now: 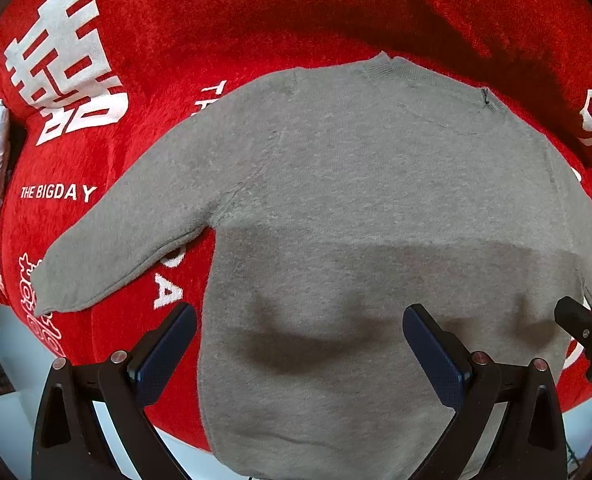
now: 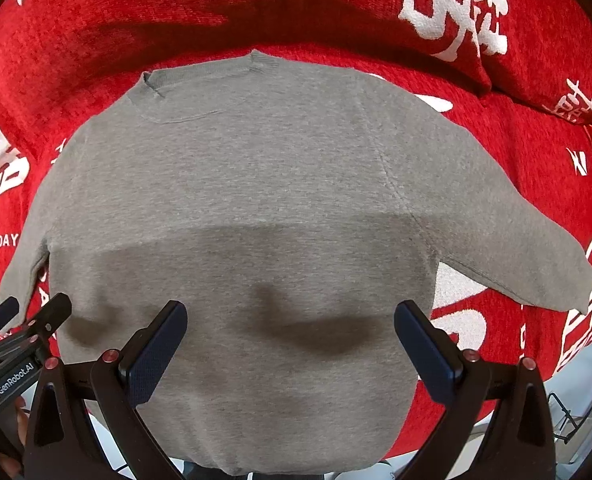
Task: Fold small clothes
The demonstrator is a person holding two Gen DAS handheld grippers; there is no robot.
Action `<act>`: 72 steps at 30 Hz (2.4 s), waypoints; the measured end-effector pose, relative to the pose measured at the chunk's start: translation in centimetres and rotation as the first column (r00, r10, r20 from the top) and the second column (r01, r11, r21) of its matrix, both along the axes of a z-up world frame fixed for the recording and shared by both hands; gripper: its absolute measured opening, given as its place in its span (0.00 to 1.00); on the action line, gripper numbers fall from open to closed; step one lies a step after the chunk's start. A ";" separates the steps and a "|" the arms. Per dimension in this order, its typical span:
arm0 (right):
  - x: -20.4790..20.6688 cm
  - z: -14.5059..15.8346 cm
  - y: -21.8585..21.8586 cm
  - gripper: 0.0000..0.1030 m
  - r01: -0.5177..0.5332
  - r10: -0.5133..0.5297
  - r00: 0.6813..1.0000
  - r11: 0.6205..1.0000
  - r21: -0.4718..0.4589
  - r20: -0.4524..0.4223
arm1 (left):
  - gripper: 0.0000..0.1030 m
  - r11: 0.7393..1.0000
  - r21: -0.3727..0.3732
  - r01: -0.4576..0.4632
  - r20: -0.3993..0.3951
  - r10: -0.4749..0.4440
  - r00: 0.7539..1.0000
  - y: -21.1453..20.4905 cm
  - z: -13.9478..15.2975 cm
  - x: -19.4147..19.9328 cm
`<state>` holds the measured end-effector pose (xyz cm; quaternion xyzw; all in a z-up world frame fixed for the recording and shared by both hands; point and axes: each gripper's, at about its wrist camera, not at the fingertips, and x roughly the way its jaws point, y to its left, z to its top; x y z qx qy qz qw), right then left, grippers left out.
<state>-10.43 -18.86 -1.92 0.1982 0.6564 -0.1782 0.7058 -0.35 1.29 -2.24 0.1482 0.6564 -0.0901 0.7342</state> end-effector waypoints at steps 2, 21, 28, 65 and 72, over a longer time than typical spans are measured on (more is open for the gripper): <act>0.0 0.0 0.0 1.00 0.000 0.000 1.000 1.000 -0.001 0.000 | 1.00 1.000 -0.005 -0.003 -0.001 0.003 1.000 0.2 0.0 0.0; -0.3 0.3 0.8 1.00 0.003 -0.003 1.000 1.000 0.009 0.010 | 1.00 1.000 -0.022 0.003 0.002 -0.003 1.000 1.5 0.2 -0.4; -0.4 0.3 1.4 1.00 0.007 -0.007 1.000 1.000 0.011 0.006 | 1.00 0.999 -0.035 -0.002 -0.001 0.002 1.000 1.8 0.4 -0.4; 5.7 -1.5 16.0 1.00 -0.310 0.308 0.950 0.948 0.069 0.038 | 1.00 0.791 -0.397 -0.466 -0.039 0.493 0.869 25.4 -3.8 2.5; 6.8 -2.9 19.5 1.00 -0.369 0.368 0.929 0.924 0.099 0.028 | 1.00 0.578 -0.537 -0.614 -0.136 0.659 0.740 33.6 -9.2 3.4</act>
